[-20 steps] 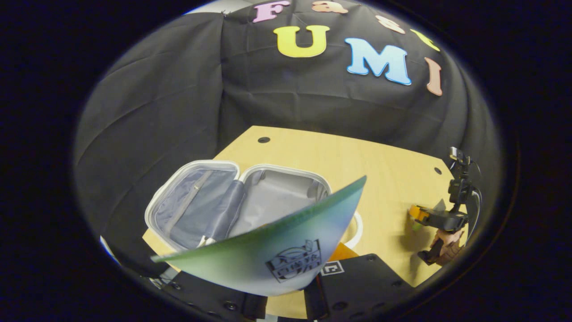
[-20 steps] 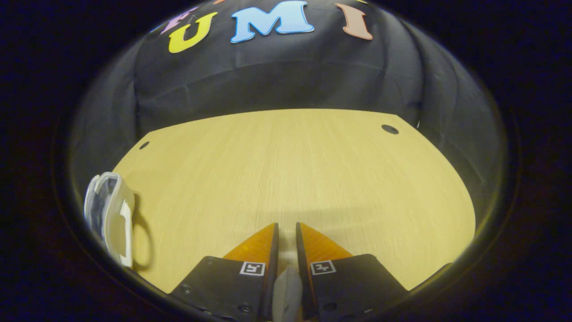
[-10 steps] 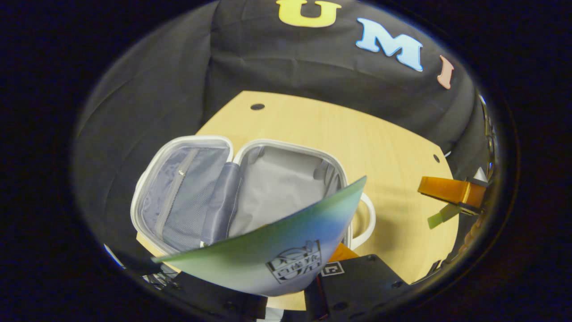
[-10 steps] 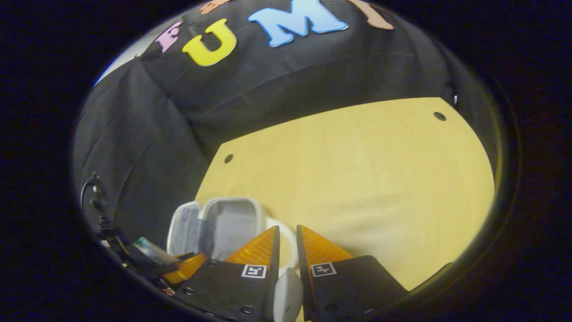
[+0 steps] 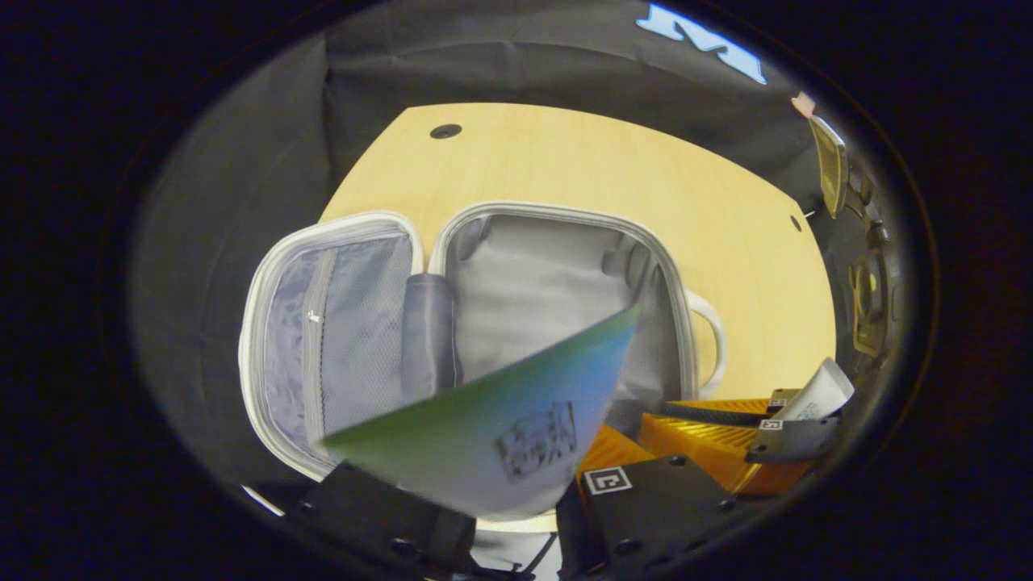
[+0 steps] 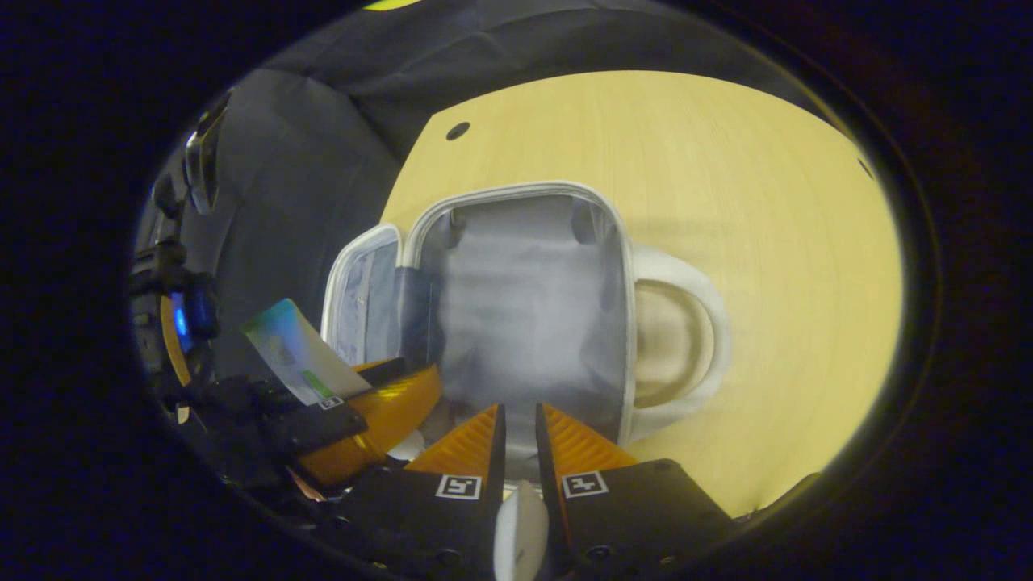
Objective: First open the suitcase, pack the skin care products into it, and then close the suitcase.
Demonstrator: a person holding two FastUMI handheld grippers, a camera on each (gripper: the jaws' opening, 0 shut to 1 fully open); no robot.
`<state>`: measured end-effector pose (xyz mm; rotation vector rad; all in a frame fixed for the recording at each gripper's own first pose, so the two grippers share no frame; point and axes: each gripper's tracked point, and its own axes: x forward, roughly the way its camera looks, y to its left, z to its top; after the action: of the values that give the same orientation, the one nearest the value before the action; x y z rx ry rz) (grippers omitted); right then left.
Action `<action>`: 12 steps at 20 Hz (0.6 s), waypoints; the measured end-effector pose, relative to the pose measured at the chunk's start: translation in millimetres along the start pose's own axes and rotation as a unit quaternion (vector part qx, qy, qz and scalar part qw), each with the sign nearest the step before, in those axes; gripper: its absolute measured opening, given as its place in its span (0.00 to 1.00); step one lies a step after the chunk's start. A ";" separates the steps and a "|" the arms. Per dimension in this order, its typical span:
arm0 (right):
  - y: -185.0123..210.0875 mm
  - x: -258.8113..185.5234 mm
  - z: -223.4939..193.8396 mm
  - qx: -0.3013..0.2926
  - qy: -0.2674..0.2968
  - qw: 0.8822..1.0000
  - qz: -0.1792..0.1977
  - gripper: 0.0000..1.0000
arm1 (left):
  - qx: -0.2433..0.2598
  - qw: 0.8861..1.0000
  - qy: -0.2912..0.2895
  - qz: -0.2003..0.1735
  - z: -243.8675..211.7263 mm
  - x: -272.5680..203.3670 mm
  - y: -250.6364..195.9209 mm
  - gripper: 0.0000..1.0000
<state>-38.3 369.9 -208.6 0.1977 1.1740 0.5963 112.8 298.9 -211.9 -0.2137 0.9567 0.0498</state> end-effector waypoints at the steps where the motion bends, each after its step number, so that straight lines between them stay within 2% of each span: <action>1: -0.6 1.0 2.1 0.003 -0.001 1.000 -0.002 0.21 | 0.000 1.000 -0.007 0.005 3.3 -1.0 5.2 0.50; 2: -1.0 1.7 4.1 0.005 -0.002 1.000 -0.005 0.21 | -0.003 1.000 -0.014 0.005 6.1 -2.6 6.4 0.70; 3: -2.0 1.1 5.5 0.007 -0.004 1.000 -0.007 0.21 | -0.006 1.000 -0.020 0.006 8.3 -3.4 8.8 0.75; 5: -4.0 0.2 7.7 0.011 -0.006 1.000 -0.011 0.21 | -0.012 0.999 -0.029 0.011 12.4 -6.7 16.5 0.77; 6: -4.0 0.9 8.5 0.013 -0.006 1.000 -0.013 0.17 | -0.013 0.999 -0.033 0.013 13.4 -7.7 20.3 0.78; 7: -4.9 2.1 8.9 0.015 -0.005 1.000 -0.016 0.21 | -0.015 0.999 -0.034 0.015 13.3 -9.6 24.4 0.78; 10: -8.8 6.8 7.0 0.032 0.005 0.999 -0.036 0.22 | -0.025 0.999 -0.039 0.008 13.9 -17.0 28.9 0.78; 11: -9.9 10.1 7.4 0.036 0.004 0.999 -0.041 0.25 | -0.028 0.999 -0.041 0.007 13.1 -20.3 31.9 0.78; 12: -8.8 4.7 8.0 0.035 0.003 0.999 -0.040 0.48 | -0.031 0.999 -0.043 0.008 12.6 -23.4 35.5 0.78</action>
<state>-26.9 366.3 -213.2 0.2078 1.2029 0.4865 104.6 337.3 -191.5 -0.2601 0.8709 0.1025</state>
